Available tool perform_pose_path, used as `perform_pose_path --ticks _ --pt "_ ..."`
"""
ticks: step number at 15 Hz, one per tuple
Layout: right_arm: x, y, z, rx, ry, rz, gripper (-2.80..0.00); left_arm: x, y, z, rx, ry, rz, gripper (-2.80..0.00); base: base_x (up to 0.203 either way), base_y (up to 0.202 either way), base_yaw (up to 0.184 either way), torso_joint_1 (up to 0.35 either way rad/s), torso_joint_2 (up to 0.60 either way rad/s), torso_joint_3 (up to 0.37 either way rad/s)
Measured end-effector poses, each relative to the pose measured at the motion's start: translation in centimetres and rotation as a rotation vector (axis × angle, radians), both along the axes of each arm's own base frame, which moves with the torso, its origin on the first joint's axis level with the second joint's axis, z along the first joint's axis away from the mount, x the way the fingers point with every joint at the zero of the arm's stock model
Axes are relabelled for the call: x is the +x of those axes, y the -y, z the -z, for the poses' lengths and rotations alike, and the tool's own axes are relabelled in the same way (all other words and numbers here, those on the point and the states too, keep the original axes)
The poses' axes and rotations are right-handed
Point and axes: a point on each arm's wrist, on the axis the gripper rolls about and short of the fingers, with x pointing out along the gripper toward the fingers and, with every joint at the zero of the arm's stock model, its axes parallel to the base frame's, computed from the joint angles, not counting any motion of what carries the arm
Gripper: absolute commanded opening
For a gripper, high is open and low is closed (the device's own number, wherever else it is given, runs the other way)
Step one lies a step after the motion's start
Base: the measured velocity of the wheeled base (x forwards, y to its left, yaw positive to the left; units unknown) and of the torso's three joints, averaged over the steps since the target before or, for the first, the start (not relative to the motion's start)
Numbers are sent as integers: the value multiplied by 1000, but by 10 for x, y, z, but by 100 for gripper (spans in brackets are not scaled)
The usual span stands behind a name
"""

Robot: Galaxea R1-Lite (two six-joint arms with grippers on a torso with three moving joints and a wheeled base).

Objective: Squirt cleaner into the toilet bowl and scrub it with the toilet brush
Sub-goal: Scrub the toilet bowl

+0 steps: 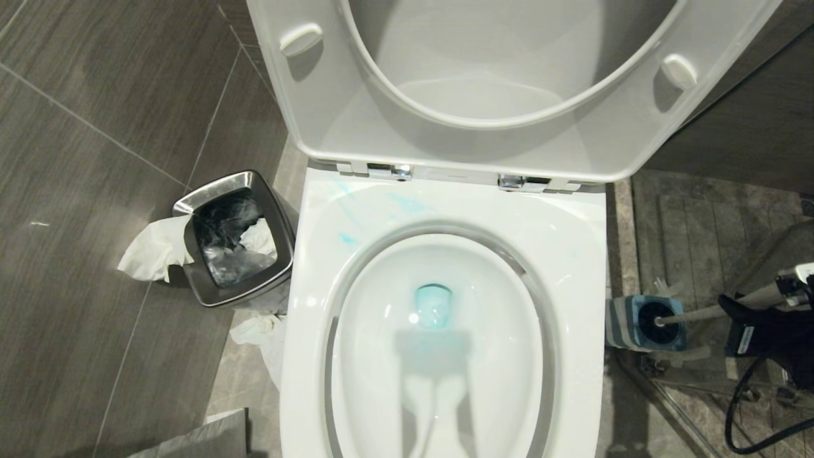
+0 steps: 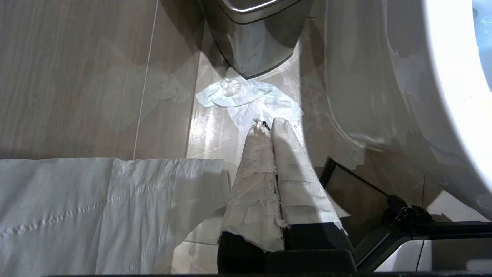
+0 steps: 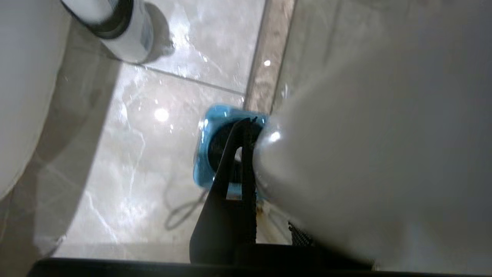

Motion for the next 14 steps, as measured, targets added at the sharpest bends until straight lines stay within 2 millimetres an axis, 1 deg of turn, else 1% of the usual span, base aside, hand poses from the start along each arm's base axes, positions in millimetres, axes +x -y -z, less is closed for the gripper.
perform_pose_path --ticks 4,7,14 --pt "-15 -5 -6 -12 14 16 -280 0 0 0 0 0 0 -280 0 0 0 0 0 0" --pt "-25 -7 -13 -26 40 74 -280 0 0 0 0 0 -1 -280 0 0 0 0 0 0" --pt "-48 -14 -38 -11 135 113 -280 0 0 0 0 0 -1 -280 0 0 0 0 0 0"
